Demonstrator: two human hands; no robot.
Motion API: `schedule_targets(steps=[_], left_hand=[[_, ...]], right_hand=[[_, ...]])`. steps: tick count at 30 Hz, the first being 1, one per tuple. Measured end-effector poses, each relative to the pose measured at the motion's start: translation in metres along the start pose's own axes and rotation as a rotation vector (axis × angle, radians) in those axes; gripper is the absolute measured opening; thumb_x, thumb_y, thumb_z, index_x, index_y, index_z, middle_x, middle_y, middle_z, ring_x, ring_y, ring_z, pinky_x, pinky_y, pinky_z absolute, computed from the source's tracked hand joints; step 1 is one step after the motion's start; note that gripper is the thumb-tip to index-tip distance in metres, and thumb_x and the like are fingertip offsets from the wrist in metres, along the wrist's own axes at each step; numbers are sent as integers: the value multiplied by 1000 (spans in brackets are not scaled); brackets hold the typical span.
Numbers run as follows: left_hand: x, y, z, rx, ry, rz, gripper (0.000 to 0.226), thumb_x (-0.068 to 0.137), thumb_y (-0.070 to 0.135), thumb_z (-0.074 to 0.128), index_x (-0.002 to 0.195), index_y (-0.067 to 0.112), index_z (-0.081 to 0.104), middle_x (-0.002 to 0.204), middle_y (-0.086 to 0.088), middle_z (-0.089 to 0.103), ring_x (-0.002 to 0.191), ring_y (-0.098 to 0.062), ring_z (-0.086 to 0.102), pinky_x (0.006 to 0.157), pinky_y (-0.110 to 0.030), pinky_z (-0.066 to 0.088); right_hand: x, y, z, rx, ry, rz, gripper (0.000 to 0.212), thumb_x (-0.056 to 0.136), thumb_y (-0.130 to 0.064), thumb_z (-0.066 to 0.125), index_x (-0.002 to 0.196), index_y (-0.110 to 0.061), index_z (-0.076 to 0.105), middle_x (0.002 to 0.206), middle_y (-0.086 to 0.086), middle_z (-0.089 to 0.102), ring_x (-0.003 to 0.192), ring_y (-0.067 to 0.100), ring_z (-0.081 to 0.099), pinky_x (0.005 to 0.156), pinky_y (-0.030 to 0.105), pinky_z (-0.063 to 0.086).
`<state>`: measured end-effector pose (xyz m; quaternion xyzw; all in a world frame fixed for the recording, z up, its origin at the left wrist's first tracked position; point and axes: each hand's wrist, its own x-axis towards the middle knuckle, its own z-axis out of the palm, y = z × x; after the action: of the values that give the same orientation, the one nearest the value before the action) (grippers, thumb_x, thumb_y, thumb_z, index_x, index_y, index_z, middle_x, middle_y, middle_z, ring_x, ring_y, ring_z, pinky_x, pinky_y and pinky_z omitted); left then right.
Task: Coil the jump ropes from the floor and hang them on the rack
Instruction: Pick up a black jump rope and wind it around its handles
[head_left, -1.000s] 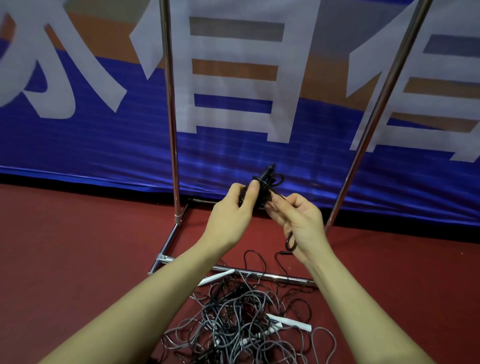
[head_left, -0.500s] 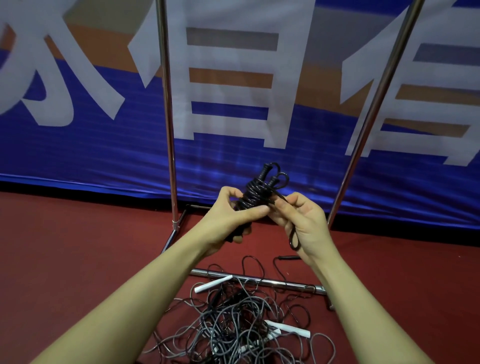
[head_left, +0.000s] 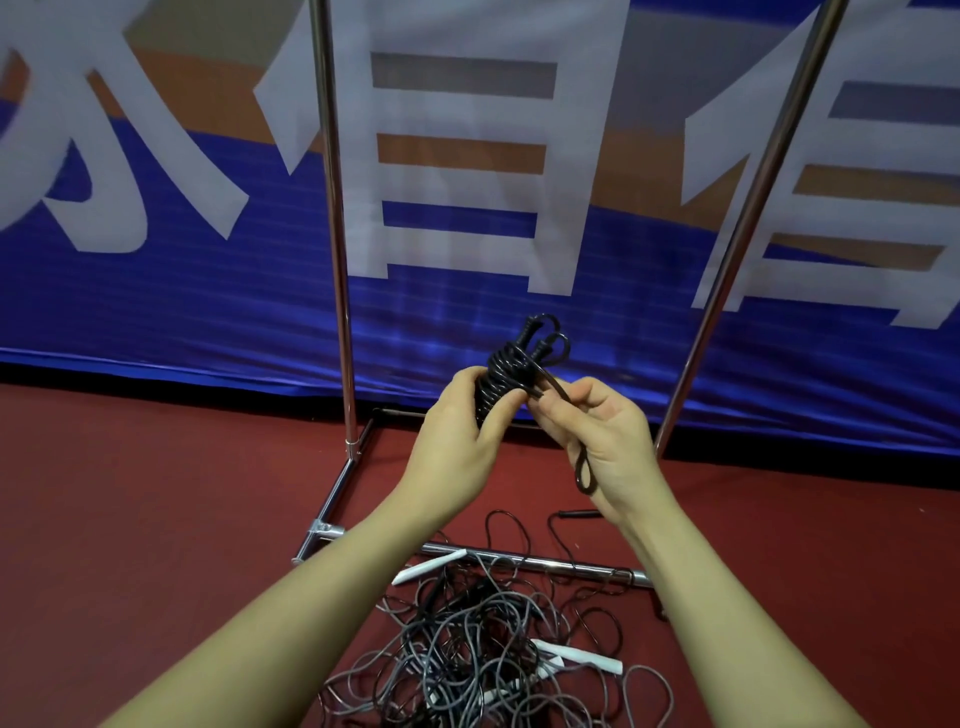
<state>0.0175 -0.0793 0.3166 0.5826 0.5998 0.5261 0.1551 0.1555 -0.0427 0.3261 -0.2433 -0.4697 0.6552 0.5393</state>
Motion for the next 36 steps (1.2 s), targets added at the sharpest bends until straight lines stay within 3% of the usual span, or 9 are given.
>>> schedule_targets(steps=[2,5,12,15,20,23,25,28,36], left_hand=[[2,-1,-2,-51,-14,-13,28,95,36,51,117,19,53,85,13,59,74,2,55,67,-12,39],[5,-2,-4,-112,-11,-57,23,95,40,49,113,26,53,69,11,57,57,-2,52,58,-24,44],[8,-2,-2,-284,-120,-242,39,80,53,65,99,22,52,62,0,59,49,-18,54,46,-26,38],[5,1,-3,-376,-132,-247,36,79,38,72,96,18,47,52,1,55,47,-19,46,41,-23,32],[3,8,0,-578,-154,-241,24,88,26,64,93,11,46,60,-10,57,45,-21,51,40,-24,40],[3,10,-1,-633,-169,-282,42,85,34,62,113,9,43,64,-9,61,47,-20,55,41,-25,43],[4,8,-3,-631,-209,-260,55,80,40,62,126,22,37,71,-12,65,50,-22,57,44,-27,44],[3,7,-4,-574,-242,-196,43,88,35,59,125,45,40,85,-16,66,61,-21,59,52,-28,48],[3,7,3,-531,-134,-151,28,97,31,50,122,40,43,70,4,53,60,-6,53,51,-19,41]], right_hand=[[0,-2,0,-36,-29,5,15,77,9,61,78,-5,56,99,11,71,92,20,68,91,29,53],[0,-3,-1,-16,-44,0,17,84,14,53,82,-3,56,98,12,72,95,20,69,89,30,55],[0,0,-1,-52,16,-15,16,85,8,56,74,-4,58,86,9,73,83,16,70,85,27,56],[0,1,1,2,8,-25,16,82,7,56,70,-3,51,85,8,74,78,15,71,81,26,57],[5,-3,-7,-76,40,-93,12,78,-6,63,70,-8,54,88,9,74,85,20,70,78,27,54],[6,1,-12,-205,60,-108,4,82,-7,63,79,-10,62,75,2,71,69,11,64,67,21,49],[6,3,-13,-217,95,-111,11,85,-2,62,79,-11,65,64,-3,64,58,8,52,59,20,42],[5,2,-13,-217,148,-95,12,83,-2,65,76,-11,67,58,-3,56,53,8,43,54,20,36],[4,2,-5,-112,220,-82,12,85,-6,65,74,-7,60,47,-3,39,41,5,29,44,18,27]])
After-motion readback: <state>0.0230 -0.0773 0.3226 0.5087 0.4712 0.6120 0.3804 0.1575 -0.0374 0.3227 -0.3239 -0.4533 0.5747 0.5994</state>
